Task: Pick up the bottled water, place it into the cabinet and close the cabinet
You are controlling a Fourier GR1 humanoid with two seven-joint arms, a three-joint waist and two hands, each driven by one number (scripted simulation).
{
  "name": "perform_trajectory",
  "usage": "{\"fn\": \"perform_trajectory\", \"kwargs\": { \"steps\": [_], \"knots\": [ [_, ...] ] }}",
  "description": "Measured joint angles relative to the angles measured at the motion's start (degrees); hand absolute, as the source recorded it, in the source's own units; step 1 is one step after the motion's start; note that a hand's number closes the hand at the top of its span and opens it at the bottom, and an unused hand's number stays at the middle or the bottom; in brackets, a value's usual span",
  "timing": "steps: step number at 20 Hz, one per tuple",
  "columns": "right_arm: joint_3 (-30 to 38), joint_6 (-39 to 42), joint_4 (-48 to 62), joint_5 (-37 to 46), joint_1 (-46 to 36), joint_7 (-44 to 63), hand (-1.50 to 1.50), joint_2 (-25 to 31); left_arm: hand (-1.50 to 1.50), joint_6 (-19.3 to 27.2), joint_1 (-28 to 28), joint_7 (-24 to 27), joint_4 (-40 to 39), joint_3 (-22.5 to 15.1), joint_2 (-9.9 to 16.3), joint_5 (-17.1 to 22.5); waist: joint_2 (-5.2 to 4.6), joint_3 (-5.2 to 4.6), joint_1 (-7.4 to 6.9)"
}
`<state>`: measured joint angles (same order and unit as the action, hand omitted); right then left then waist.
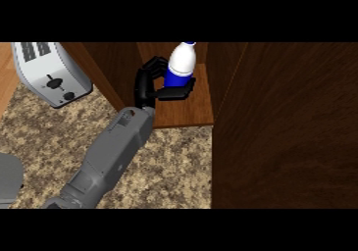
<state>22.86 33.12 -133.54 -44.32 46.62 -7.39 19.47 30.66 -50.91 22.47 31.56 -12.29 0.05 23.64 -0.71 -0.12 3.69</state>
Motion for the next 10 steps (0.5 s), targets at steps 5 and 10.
{"fn": "perform_trajectory", "kwargs": {
  "steps": [5, 10],
  "knots": [
    [0.3, -0.8, 0.0, -0.7, -0.6, 0.3, -1.5, 0.9, 1.5, 0.8, -5.1, 2.5, -6.4, 1.4, 0.1, 0.3, -0.15, -0.01, 0.08],
    [0.4, -0.1, 0.4, -1.3, -1.3, 0.1, -1.5, 1.3, -1.5, 2.2, -9.9, 3.7, -13.0, 1.9, 0.3, -0.6, -0.4, 0.01, 0.47]
  ]
}}
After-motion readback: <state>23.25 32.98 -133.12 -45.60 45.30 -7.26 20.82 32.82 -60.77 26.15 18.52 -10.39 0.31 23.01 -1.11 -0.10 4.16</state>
